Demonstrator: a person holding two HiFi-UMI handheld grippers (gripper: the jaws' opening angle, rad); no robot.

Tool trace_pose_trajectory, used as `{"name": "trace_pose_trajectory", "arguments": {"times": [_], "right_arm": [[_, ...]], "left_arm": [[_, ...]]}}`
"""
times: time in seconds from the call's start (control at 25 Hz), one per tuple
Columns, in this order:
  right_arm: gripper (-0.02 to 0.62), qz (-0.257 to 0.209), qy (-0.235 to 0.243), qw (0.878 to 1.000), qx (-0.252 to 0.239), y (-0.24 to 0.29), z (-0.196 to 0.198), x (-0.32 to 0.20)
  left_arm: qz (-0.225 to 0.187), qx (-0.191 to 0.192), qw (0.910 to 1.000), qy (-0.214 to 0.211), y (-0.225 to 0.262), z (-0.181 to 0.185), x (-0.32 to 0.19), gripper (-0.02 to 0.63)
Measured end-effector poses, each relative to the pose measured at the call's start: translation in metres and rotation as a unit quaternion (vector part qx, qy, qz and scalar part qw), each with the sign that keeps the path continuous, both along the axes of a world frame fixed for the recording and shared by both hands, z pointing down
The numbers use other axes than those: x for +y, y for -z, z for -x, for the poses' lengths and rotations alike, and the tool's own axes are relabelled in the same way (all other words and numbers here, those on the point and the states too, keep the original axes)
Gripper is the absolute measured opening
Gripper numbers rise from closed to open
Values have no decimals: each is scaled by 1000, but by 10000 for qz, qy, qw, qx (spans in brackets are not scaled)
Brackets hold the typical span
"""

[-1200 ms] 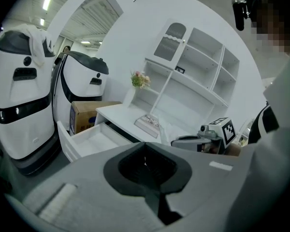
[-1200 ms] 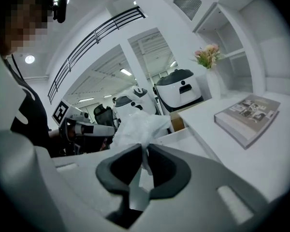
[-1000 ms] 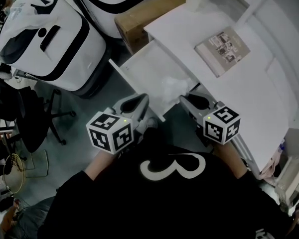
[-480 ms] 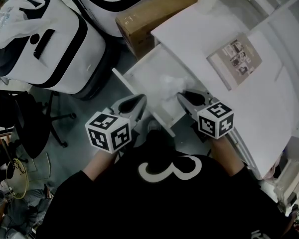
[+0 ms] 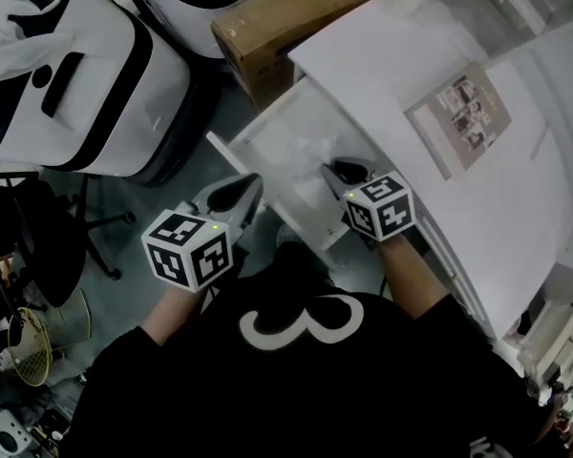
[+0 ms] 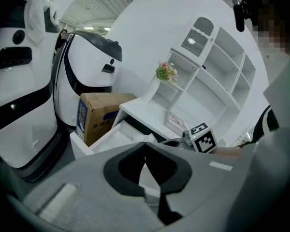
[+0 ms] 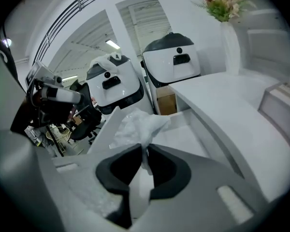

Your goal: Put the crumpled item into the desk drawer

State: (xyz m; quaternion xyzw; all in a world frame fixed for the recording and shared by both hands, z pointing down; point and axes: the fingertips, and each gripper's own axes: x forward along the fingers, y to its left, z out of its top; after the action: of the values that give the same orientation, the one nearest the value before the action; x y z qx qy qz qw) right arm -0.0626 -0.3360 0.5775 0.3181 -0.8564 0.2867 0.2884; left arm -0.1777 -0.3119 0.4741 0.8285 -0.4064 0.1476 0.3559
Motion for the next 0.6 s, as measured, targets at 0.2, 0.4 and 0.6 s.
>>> {"name": "trace_pose_trajectory", "arguments": {"times": [0.2,0.4,0.6], "right_arm": [[48,274,14,9993,259,-40,3,-8],[48,626,-105,9968,482,-84,3,-14],[49,959,-323,9927,664,-119,-3,-17]], "left_arm": [[93,-37,10000,0,-9,4,-9,9],[160,-87,9998,-17,-16,12,-18,9],[226,-91,9997,-10,-23,16,-25,9]]}}
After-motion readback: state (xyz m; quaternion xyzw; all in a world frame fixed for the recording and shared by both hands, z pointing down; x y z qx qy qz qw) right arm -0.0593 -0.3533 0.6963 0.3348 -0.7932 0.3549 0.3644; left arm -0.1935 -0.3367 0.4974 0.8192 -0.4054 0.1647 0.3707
